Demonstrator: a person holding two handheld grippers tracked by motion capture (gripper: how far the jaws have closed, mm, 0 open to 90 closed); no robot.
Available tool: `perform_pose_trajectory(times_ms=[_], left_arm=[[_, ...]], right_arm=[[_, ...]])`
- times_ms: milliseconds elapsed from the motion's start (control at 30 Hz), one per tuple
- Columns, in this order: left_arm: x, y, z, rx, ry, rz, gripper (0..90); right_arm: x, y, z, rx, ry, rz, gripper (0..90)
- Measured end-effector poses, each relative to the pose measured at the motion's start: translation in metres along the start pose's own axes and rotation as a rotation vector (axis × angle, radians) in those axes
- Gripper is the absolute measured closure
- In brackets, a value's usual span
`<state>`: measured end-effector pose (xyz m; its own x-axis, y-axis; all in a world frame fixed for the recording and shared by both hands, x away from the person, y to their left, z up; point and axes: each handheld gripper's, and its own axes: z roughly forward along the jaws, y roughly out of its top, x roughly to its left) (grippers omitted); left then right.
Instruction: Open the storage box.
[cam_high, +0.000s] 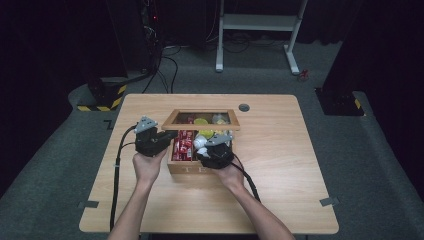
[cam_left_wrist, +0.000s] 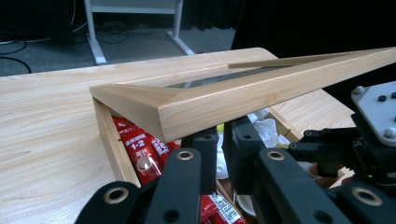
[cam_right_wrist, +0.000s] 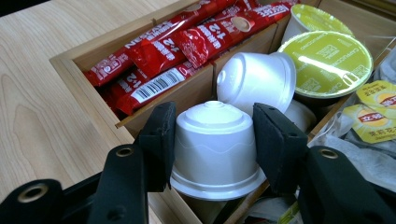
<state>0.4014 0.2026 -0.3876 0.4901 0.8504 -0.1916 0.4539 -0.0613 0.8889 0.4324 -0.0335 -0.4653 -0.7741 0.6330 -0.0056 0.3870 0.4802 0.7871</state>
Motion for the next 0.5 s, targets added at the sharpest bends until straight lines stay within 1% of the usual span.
perform_pose_trajectory(times_ms=[133, 333, 400, 500], left_arm=[[0.0001, 0.0002, 0.0001, -0.002, 0.000, -0.002, 83.5], [0.0000, 0.0002, 0.0000, 0.000, 0.001, -0.001, 83.5], [0.0001, 0.0004, 0.0001, -0.001, 0.000, 0.000, 83.6], [0.0001, 0.0006, 0.0001, -0.002, 0.001, 0.000, 83.6]], right_arm=[[0.0007, 0.0010, -0.0024, -0.016, -0.001, 0.003, 51.5], [0.0004, 0.0013, -0.0040, -0.022, -0.003, 0.001, 51.5], [0.0006, 0.0016, -0.0062, -0.024, -0.002, 0.013, 51.5], [0.0002, 0.0024, -0.0104, -0.037, 0.007, 0.007, 51.5]])
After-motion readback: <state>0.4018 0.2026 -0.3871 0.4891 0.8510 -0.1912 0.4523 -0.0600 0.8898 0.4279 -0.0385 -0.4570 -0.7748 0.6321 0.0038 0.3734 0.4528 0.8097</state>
